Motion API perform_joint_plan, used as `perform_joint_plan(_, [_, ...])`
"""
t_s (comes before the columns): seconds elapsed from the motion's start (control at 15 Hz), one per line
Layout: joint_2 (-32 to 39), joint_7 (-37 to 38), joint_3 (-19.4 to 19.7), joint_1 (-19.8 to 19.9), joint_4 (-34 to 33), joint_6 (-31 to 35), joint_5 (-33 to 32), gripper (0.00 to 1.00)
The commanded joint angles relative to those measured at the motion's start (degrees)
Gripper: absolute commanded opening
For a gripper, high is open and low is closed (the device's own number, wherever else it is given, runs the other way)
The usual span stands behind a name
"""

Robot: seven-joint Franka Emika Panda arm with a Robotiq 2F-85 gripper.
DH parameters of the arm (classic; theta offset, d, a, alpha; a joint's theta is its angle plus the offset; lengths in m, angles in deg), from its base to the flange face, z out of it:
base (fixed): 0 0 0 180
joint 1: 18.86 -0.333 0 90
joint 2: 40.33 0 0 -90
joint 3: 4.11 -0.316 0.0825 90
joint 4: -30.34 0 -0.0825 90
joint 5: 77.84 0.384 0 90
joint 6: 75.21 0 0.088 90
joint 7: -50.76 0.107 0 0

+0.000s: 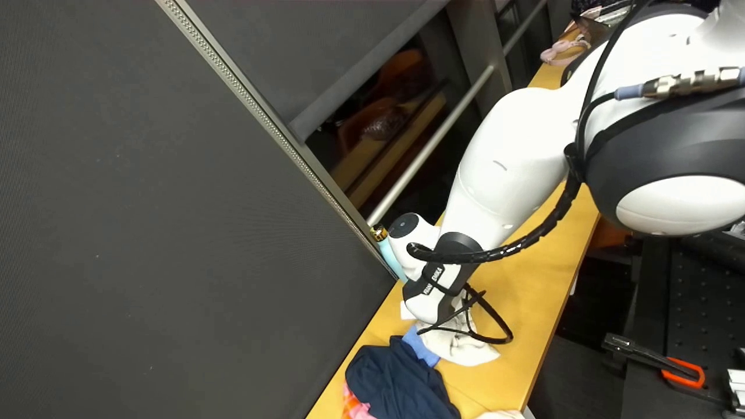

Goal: Move the white plate to the right and then use the white towel to wipe the table

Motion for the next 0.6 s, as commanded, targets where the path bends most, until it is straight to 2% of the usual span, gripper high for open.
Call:
perform_joint_plan(0.0, [-1.3, -1.9, -3.1, 0.3, 10.0, 3.7, 1.6, 0.00])
perform_joint_plan(0.2, [-5.8, -2.0, -3.0, 1.9, 17.9, 6.3, 2.0, 0.00])
perform_joint_plan(0.53, [-12.0, 0.0, -0.4, 4.5, 29.5, 8.6, 2.0, 0.00])
